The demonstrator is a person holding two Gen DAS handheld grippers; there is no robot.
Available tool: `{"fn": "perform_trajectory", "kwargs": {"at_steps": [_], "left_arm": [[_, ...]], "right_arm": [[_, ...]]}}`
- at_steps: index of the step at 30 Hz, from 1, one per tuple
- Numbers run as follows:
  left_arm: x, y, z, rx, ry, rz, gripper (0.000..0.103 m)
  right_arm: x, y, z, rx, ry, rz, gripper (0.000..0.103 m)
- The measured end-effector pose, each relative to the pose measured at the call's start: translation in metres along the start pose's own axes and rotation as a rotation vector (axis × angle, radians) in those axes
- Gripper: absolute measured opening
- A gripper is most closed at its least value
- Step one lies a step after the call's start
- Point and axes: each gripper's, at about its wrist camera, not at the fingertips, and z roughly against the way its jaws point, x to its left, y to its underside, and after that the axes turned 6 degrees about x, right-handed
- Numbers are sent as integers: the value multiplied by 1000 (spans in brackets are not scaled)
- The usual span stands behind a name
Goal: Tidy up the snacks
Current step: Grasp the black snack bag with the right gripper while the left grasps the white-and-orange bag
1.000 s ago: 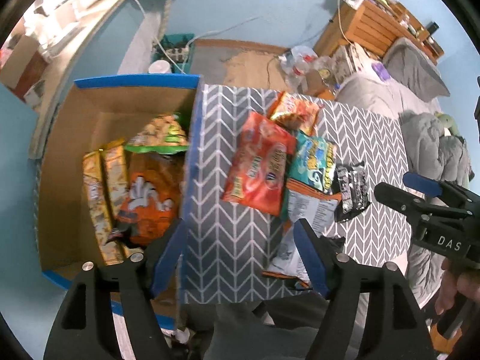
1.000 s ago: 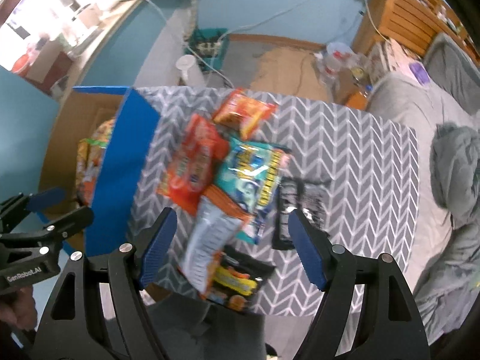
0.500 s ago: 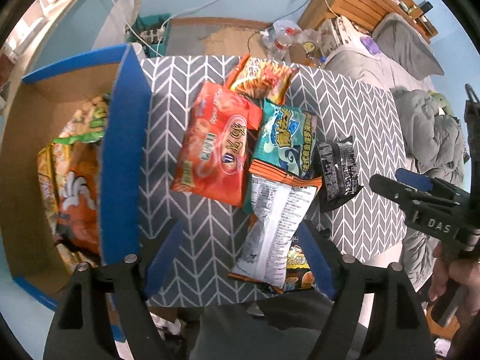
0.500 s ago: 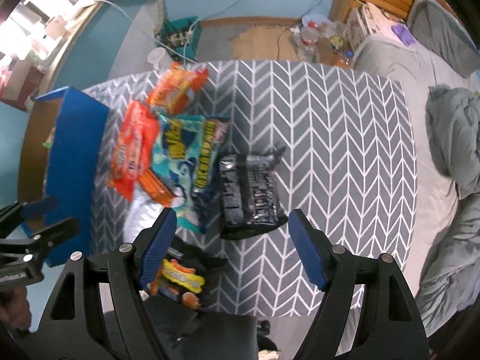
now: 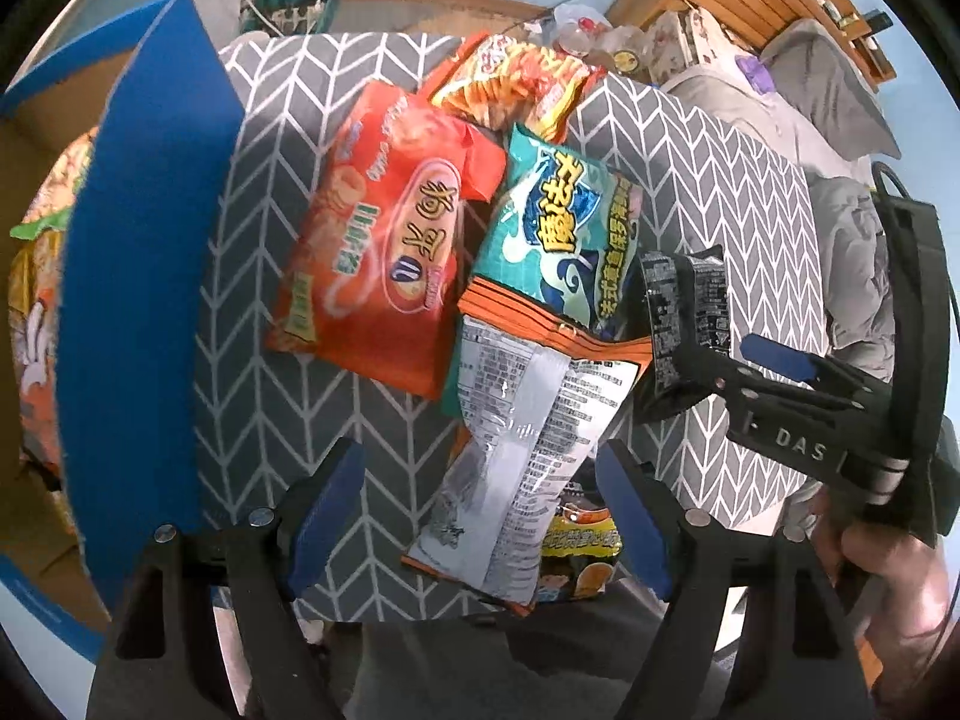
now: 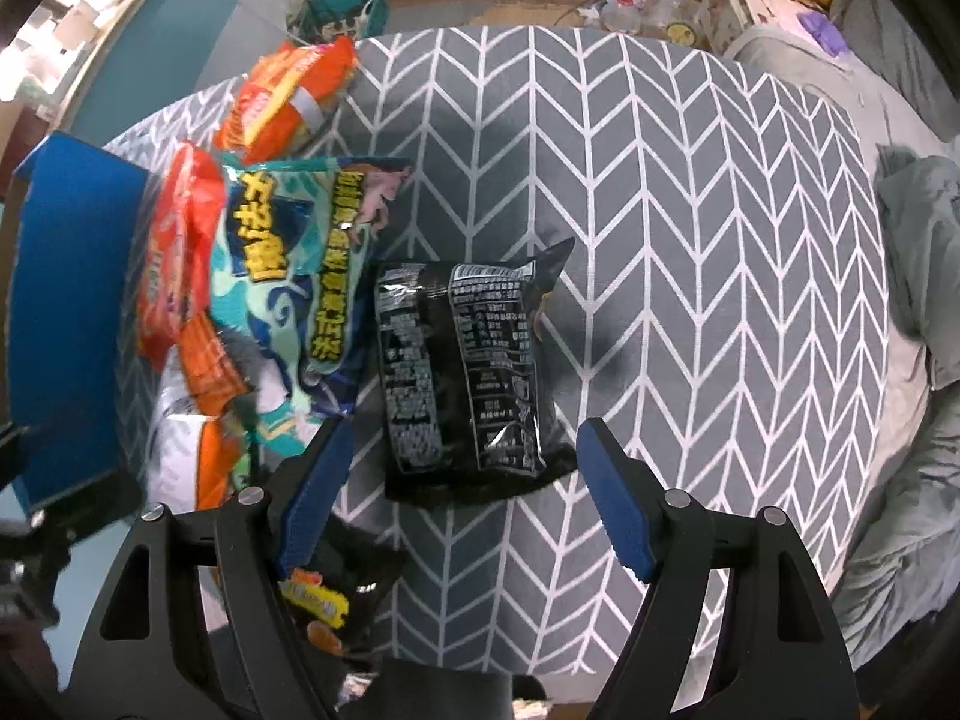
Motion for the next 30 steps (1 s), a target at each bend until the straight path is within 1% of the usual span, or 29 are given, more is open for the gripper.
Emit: {"fn": "perform_trajectory", "kwargs": {"at_steps": [7, 10, 13, 14, 20, 22, 23, 24, 25, 28, 30], "left_arm": [[-6, 0, -14, 16, -28, -3, 82], [-8, 0, -21, 22, -44, -6, 86], [-10, -1, -29, 31, -68, -6, 87], [-11, -1, -32, 33, -71, -6, 87], [-18, 0, -45, 48, -109, -20, 87], [-22, 0, -48, 47, -114, -23, 87], [-23, 0, -50, 45, -120, -26, 87], [-22, 0, -51, 44, -124, -27, 87], [-23, 0, -52, 43, -126, -28, 87], [-21, 1, -56, 42, -134, -29, 87], [-23, 2, -60, 39, -137, -31, 87]], "right_arm": [[3, -10, -21, 6, 25, 6, 77], [4, -12, -30, 17, 21, 2, 77], [3, -16, -39, 28, 36, 11, 77], [3, -17, -42, 27, 38, 13, 80], [22, -21, -52, -1, 117, 70, 81], [30, -20, -55, -7, 141, 94, 78], [33, -19, -56, -9, 141, 101, 73], [35, -19, -55, -12, 144, 108, 64], [38, -17, -57, -17, 144, 111, 61], [39, -13, -58, -15, 129, 102, 57], [34, -10, -57, -13, 117, 90, 57]]}}
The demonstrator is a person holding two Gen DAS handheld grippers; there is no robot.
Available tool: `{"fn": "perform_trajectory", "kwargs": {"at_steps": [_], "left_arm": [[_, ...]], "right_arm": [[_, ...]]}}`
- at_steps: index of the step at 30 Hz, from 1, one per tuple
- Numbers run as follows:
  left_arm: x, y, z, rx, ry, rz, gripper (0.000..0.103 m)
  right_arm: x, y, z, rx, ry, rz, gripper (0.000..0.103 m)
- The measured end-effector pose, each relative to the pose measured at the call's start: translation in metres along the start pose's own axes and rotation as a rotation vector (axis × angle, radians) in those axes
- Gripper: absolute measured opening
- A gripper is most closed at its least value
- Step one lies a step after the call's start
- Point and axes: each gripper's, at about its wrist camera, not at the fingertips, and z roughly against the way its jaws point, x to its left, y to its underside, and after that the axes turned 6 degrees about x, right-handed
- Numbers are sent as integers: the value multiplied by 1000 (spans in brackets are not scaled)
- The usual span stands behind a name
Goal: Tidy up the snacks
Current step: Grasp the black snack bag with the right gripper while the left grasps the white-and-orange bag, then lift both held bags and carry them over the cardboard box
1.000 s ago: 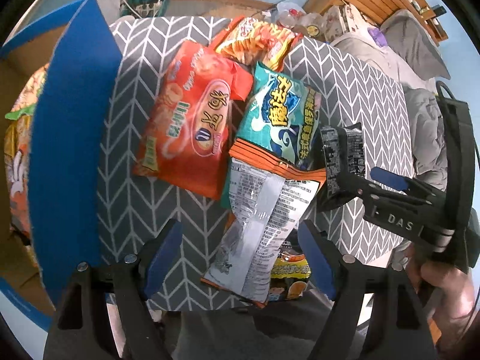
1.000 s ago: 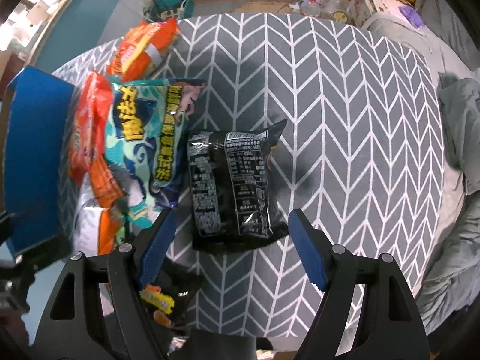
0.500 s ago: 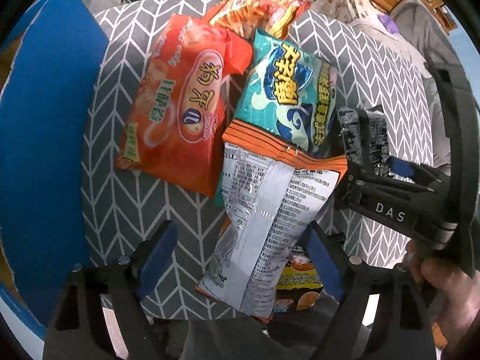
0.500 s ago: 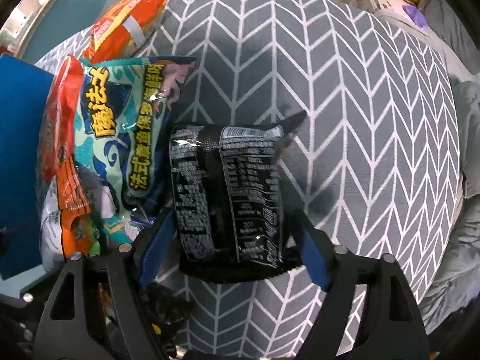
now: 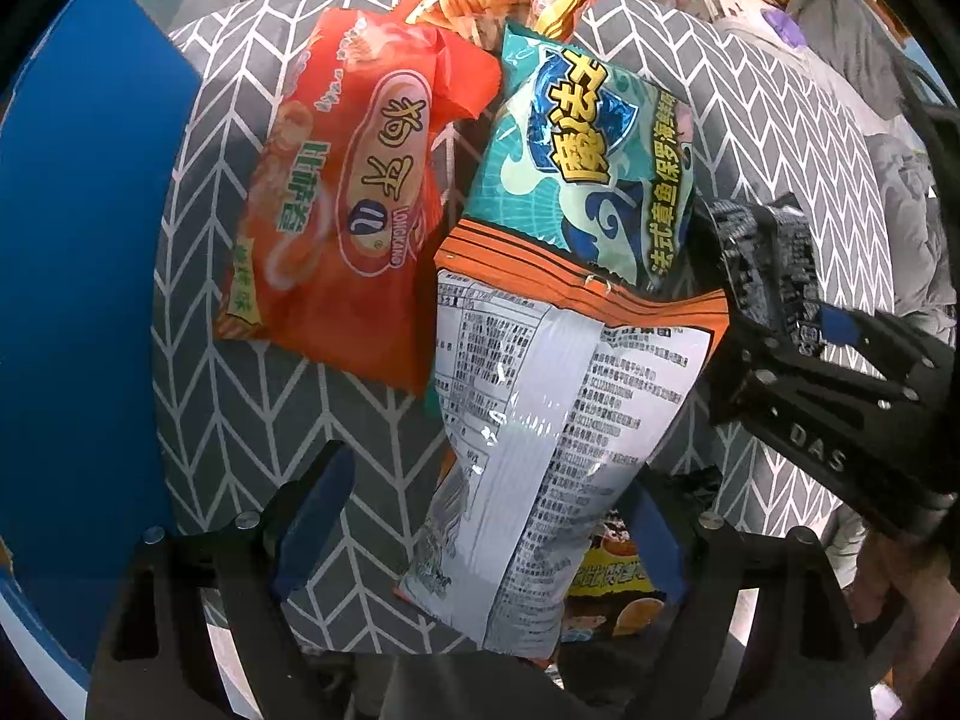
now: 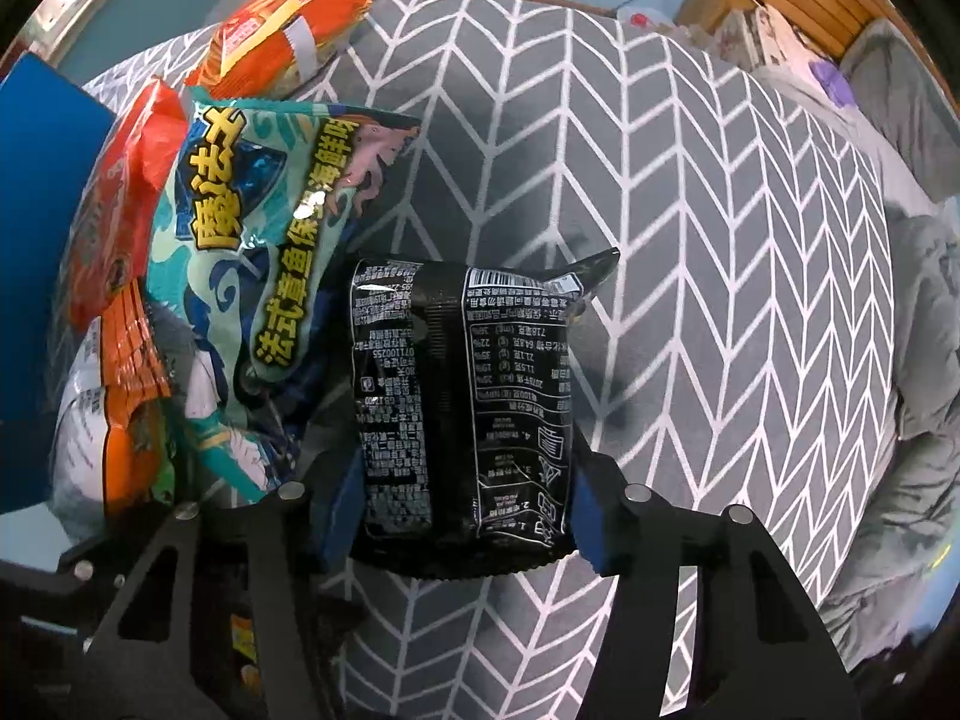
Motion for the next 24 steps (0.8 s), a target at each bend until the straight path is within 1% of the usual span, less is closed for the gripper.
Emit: {"fn": "perform_trajectory", "kwargs": {"at_steps": [7, 8, 10, 11, 12, 13, 14, 15, 19, 21, 24], "left_arm": [[-11, -10, -11, 7, 10, -7, 86], [-12, -10, -12, 6, 12, -8, 83], [-13, -10, -15, 5, 10, -9, 66], [-14, -10, -17, 7, 9, -11, 61], [-13, -10, -19, 9, 15, -14, 50], [-12, -9, -20, 11, 23, -19, 45], [-12, -10, -22, 10, 23, -23, 45], [-11, -10, -22, 5, 26, -29, 40], [-10, -10, -16, -30, 36, -53, 37], [-10, -10, -10, -48, 34, -62, 37], [-7, -9, -1, -70, 35, -69, 36]], "right_arm": [[-14, 18, 8, 10, -46, -36, 57], [-15, 21, 9, 10, -52, -39, 57], [-18, 27, 12, 9, -61, -47, 57], [-21, 30, 15, 9, -66, -51, 57], [-22, 33, 16, 7, -72, -59, 57], [-22, 36, 17, 6, -76, -66, 57], [-25, 40, 19, 5, -81, -73, 57], [-25, 42, 20, 4, -86, -79, 57], [-26, 49, 28, -3, -92, -83, 57], [-22, 52, 43, -7, -92, -83, 57], [-24, 47, 51, -16, -93, -81, 57]]}}
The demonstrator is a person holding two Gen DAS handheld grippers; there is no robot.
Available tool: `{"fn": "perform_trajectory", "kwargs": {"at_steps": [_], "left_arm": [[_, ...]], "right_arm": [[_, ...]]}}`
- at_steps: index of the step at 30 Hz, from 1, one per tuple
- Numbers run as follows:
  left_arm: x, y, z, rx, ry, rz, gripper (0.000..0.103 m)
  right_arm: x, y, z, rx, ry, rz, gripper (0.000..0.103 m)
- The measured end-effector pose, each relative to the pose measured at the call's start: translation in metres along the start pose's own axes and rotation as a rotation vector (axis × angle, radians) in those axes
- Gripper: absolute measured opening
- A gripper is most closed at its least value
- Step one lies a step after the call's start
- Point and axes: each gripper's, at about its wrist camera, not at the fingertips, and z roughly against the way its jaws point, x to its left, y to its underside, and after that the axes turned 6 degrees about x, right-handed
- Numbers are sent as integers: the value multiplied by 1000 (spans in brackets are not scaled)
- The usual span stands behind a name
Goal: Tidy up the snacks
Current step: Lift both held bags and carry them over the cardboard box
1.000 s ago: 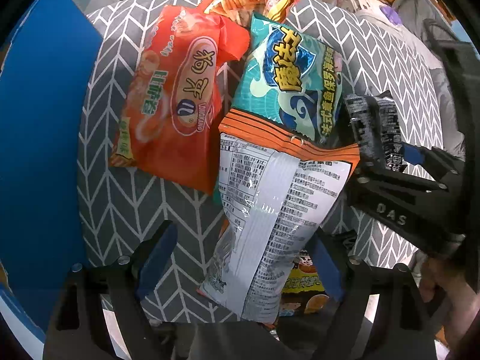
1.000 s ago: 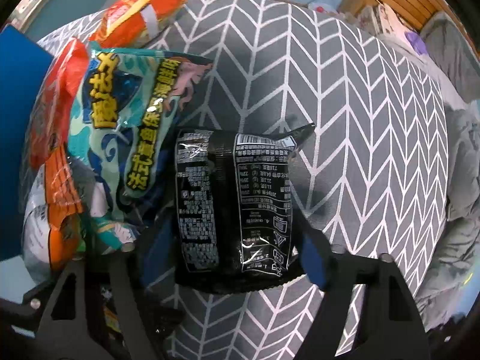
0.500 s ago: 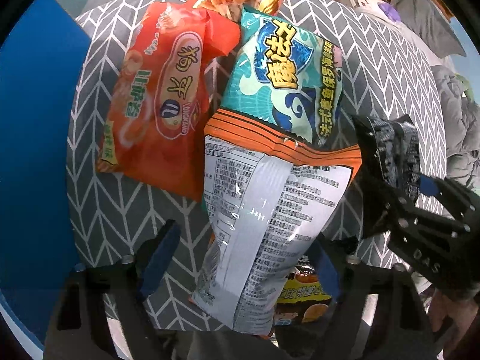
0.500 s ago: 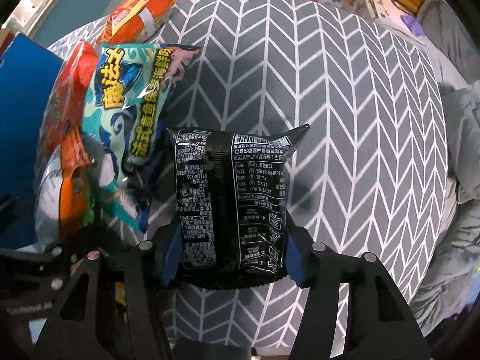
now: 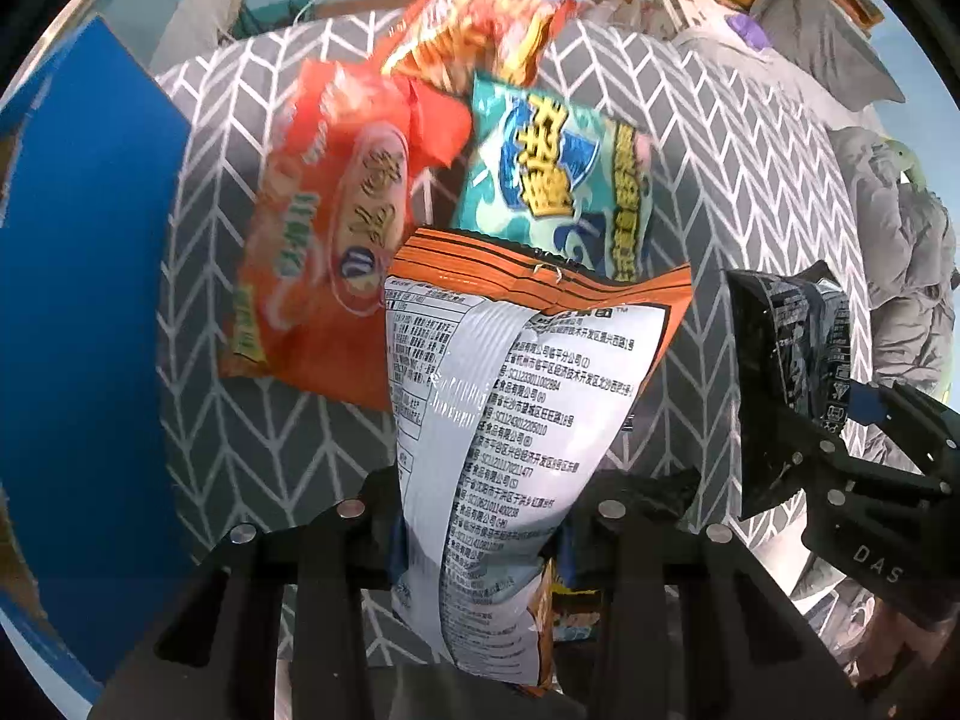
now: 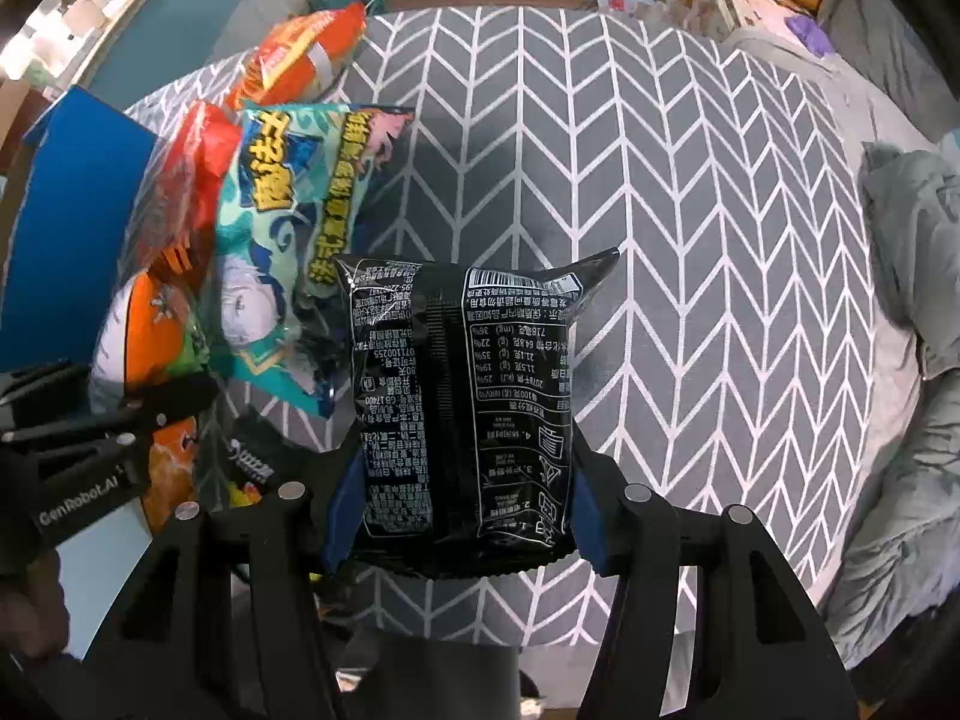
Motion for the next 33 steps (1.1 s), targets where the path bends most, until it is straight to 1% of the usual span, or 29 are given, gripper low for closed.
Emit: {"fn": "perform_trajectory", "kwargs": {"at_steps": [7, 8, 12, 20, 33], "left_arm": [[-3, 6, 35, -41, 4, -21, 36], [-2, 6, 39, -47, 5, -22, 36], [7, 7, 58, -63, 14, -16, 36], [46, 24, 98, -90, 35, 25, 36], [93, 42, 137, -145, 34, 108, 36]], "right_arm": [[1, -3, 20, -17, -9, 2, 57], [-4, 2, 28, -21, -9, 5, 57], [2, 5, 41, -33, -11, 11, 57], [24, 7, 64, -54, -18, 26, 57], [74, 3, 85, -87, -64, 82, 57]]}}
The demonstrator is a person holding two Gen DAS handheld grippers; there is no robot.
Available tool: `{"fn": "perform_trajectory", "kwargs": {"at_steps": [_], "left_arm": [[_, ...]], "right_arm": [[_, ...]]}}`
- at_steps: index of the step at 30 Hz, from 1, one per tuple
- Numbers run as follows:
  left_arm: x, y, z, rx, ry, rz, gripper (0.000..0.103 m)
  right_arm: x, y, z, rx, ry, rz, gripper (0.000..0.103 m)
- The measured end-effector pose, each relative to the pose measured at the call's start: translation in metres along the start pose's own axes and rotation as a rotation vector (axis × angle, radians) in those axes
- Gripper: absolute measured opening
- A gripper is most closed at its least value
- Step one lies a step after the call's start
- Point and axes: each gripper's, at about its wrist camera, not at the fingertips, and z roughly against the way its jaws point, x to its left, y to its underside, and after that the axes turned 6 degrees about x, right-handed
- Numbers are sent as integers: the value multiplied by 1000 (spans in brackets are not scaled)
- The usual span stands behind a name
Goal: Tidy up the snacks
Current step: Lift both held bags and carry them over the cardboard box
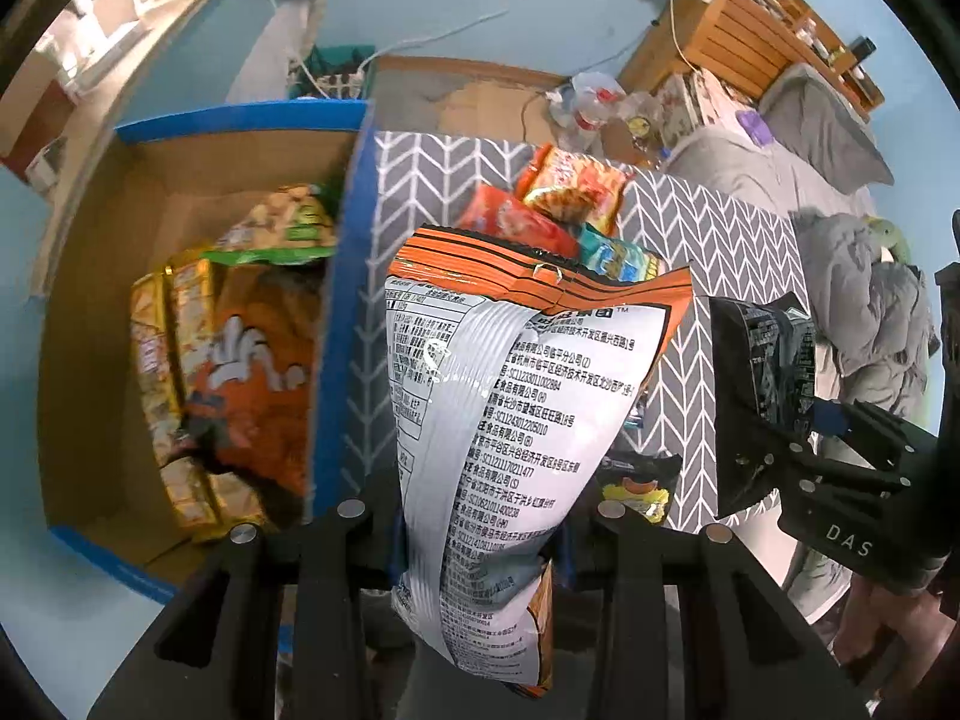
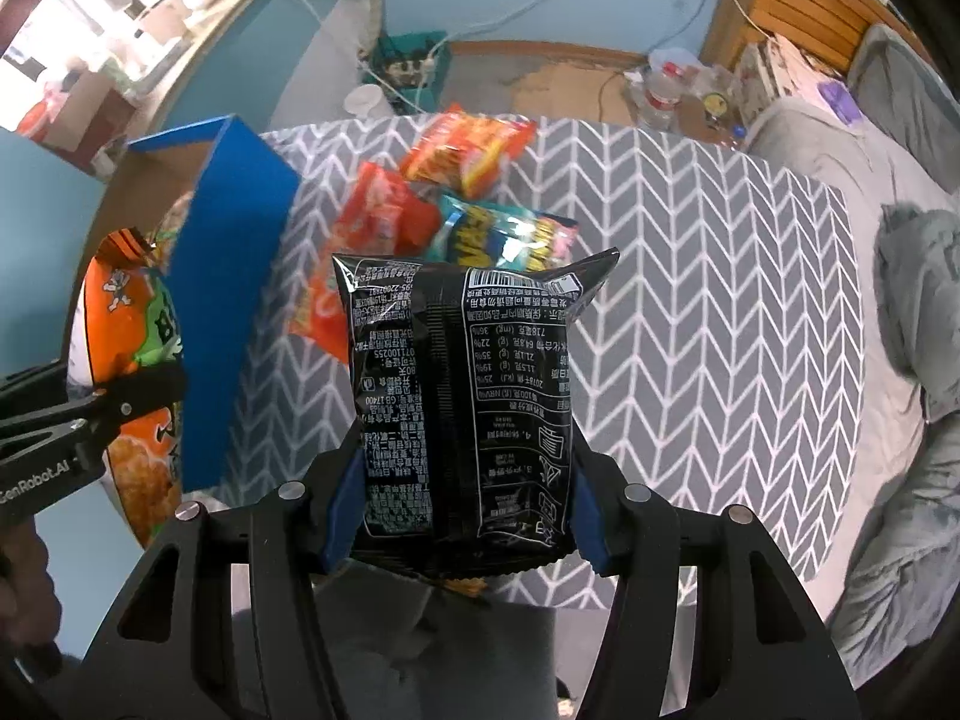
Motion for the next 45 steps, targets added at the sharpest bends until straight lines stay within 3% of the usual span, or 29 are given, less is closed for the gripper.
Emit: {"fn": "perform_trajectory", "kwargs": {"at_steps": [21, 34, 45], "left_arm": [[98, 16, 37, -79, -44, 149, 36], [163, 23, 38, -101, -86, 246, 36], [198, 13, 28, -111, -128, 300, 36]], "right_arm": [[101, -25, 11, -43, -61, 153, 57], [187, -44, -6, -6, -117, 298, 57], [227, -63, -33, 35, -132, 347, 57]]}}
